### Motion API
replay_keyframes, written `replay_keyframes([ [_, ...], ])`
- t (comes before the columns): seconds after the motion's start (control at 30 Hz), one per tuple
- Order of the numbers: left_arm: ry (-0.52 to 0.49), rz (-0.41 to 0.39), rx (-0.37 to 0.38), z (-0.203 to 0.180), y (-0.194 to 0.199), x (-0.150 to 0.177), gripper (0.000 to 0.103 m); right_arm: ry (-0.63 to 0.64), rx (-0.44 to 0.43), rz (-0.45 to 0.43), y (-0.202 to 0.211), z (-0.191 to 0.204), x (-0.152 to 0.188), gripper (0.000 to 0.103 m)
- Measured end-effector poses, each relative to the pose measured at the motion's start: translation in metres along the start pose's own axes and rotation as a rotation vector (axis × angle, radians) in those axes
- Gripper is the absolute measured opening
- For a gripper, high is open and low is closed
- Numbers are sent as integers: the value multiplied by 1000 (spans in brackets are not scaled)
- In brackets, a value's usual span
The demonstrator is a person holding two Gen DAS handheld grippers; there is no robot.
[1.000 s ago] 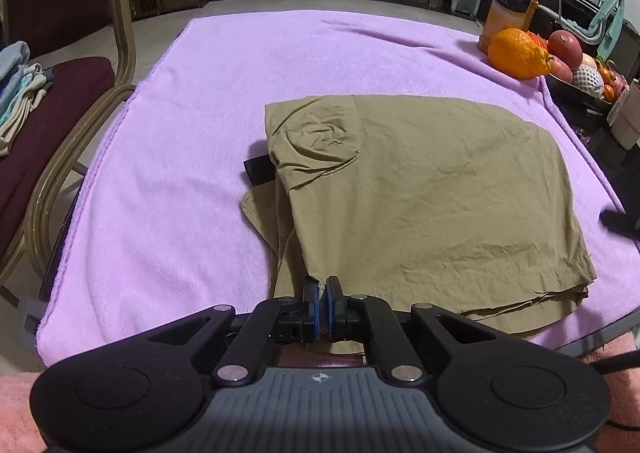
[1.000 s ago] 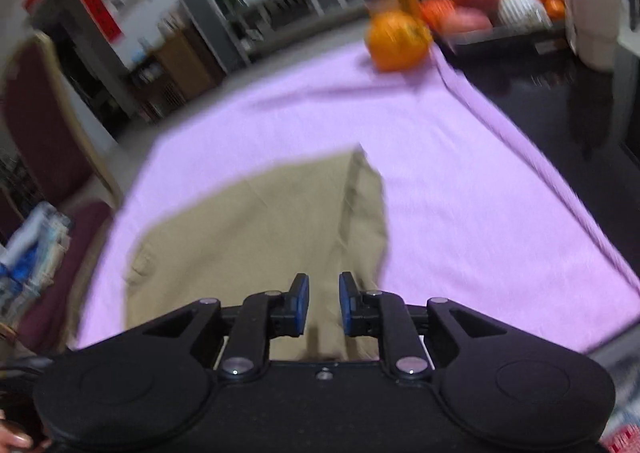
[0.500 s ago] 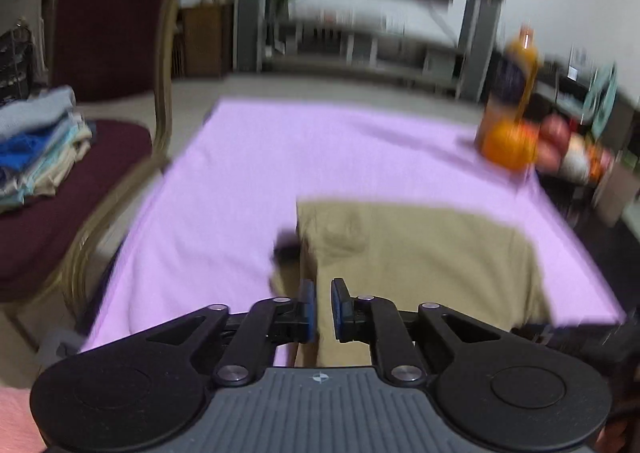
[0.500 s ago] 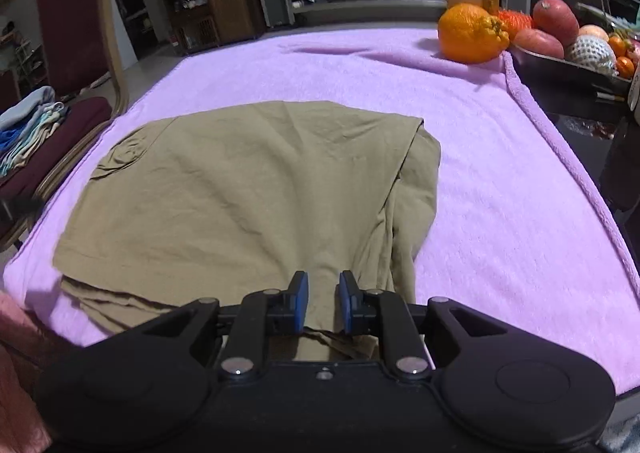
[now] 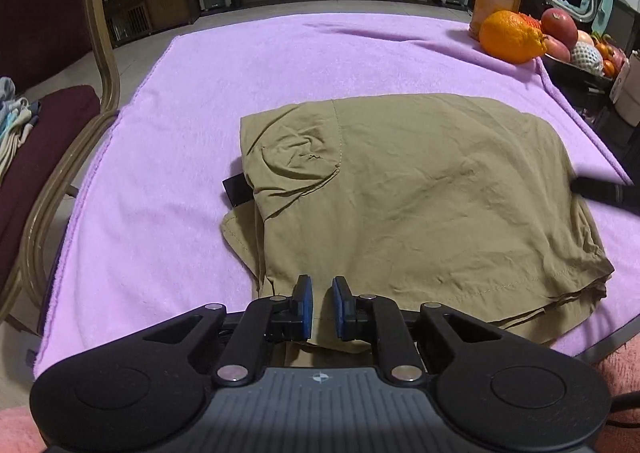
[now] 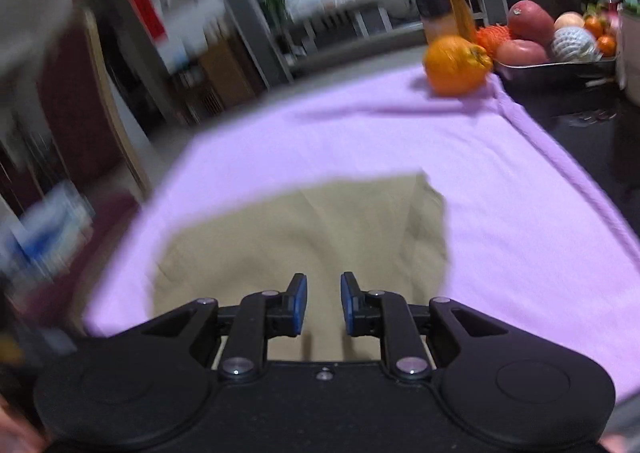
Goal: Fold clothes
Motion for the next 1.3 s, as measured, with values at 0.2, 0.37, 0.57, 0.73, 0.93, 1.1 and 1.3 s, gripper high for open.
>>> replay_keyframes([
  [0.2, 6, -5, 4, -3, -2, -4, 14, -287, -171, 39, -65, 8, 0, 20],
  [0.37, -75, -28, 3, -11, -2, -3, 14, -366, -113, 24, -119, -29, 8, 0],
  [0.57, -63, -17, 12, -9, -4, -3, 14, -313, 242, -99, -108, -118, -18, 0],
  [0.73, -73, -21, 1, -11, -2, -2, 14, -416, 368, -154, -62, -158, -42, 6],
  [0.93, -73, -32, 1, -12, -1, 0, 14, -352, 44, -47, -85, -59, -40, 20],
  [1.1, -75, -40, 8, -11, -1, 1, 14, -306, 223, -57, -95, -89, -45, 13],
  [1.3, -49, -29, 16, -8, -2, 0, 14, -247, 441, -71, -103, -125, -51, 4],
])
Point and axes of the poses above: each gripper's, at about its wrist camera, not at the fingertips, and y roughly against the way its jaws point, z to its left, x to its underside, the point moved 8 cm from there along -y, roughly the way its jaws point, and after that the axes turned 15 degrees about -z, right-handed, at the moved point
